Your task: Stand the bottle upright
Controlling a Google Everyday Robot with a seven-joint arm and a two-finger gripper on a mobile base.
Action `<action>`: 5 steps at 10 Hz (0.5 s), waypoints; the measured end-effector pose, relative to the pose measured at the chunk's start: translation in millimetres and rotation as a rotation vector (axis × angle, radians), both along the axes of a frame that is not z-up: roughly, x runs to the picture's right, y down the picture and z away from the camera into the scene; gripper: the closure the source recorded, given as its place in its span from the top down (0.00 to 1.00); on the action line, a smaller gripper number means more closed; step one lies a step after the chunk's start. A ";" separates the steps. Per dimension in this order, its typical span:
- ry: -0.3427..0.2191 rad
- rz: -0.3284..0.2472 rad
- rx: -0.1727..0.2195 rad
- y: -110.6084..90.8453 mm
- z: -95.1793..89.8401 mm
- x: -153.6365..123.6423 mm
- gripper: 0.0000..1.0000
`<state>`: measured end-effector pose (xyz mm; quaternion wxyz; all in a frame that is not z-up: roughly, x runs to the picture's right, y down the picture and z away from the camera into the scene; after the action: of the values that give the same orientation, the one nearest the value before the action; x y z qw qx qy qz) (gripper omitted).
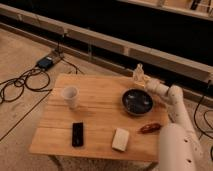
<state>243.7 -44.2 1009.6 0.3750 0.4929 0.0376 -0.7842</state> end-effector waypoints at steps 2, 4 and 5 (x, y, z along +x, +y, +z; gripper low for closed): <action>-0.001 -0.002 0.002 0.8 -0.3 -0.7 0.78; 0.003 -0.009 0.002 3.4 1.4 -1.7 0.78; 0.004 -0.008 0.003 2.9 1.0 -1.1 0.78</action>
<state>242.6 -41.3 1010.6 0.3710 0.4920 0.0378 -0.7867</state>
